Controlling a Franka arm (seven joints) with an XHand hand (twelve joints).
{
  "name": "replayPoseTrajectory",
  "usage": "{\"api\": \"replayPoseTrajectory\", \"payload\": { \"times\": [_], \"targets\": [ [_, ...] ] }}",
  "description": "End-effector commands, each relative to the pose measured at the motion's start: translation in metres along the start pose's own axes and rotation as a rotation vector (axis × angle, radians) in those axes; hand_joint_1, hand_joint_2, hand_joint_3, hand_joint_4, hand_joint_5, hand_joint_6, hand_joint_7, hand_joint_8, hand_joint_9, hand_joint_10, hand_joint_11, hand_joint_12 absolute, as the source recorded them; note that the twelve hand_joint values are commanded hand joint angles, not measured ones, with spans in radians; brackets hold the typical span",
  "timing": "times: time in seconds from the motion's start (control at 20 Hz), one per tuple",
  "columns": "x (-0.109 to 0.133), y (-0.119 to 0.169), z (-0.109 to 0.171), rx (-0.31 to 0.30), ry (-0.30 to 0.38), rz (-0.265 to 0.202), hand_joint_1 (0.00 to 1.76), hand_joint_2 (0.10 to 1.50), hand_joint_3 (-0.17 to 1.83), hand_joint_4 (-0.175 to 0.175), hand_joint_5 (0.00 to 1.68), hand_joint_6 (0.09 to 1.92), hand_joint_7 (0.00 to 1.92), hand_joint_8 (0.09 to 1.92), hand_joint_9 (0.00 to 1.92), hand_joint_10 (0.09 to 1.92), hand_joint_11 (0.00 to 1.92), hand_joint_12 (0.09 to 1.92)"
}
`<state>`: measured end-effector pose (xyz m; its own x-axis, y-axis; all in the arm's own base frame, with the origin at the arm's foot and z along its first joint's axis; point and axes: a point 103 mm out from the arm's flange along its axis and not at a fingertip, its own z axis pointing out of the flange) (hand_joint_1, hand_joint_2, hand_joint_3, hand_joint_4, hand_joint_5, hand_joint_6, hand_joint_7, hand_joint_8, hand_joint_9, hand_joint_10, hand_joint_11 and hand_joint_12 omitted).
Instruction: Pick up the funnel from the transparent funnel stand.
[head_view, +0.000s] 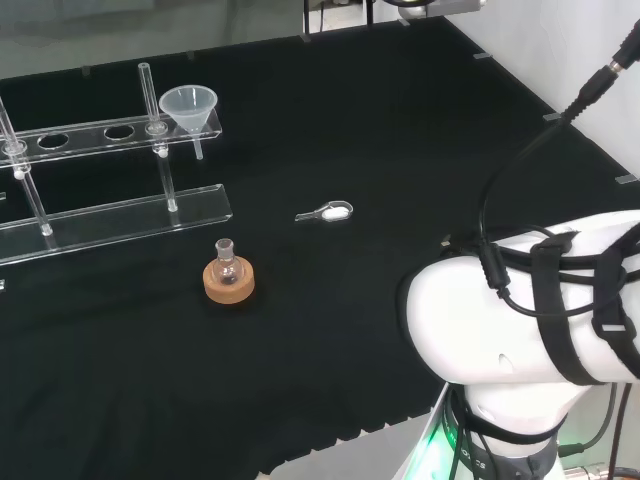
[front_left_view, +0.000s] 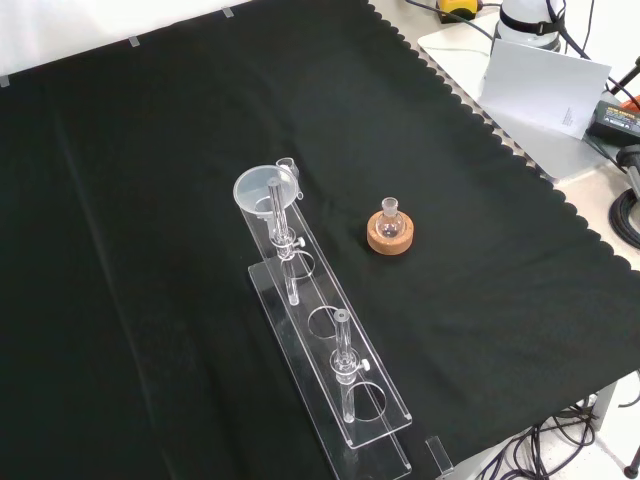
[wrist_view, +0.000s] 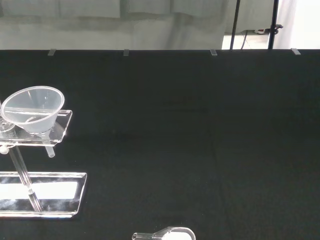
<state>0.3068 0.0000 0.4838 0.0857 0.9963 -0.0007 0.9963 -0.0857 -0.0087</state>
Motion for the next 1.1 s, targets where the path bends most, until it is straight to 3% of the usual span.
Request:
{"api": "replayPoseTrajectory", "payload": {
  "times": [0.05,0.25,0.8,1.1],
  "targets": [
    [0.002,0.001,0.001,-0.007,-0.009,-0.007,0.21,0.50,0.36,0.055,0.00,0.09,0.00,0.09,0.00,0.09,0.00,0.63],
    [0.011,0.004,0.002,-0.006,-0.010,-0.027,0.20,0.59,0.18,0.054,0.00,0.09,0.00,0.09,0.00,0.09,0.00,0.56],
    [0.054,0.033,0.018,0.009,0.018,-0.124,0.20,0.60,0.16,0.048,0.00,0.09,0.00,0.09,0.00,0.09,0.00,0.55],
    [0.036,0.054,0.032,0.024,0.001,-0.194,0.20,0.61,0.15,0.046,0.00,0.09,0.00,0.09,0.00,0.09,0.00,0.55]
  ]
}}
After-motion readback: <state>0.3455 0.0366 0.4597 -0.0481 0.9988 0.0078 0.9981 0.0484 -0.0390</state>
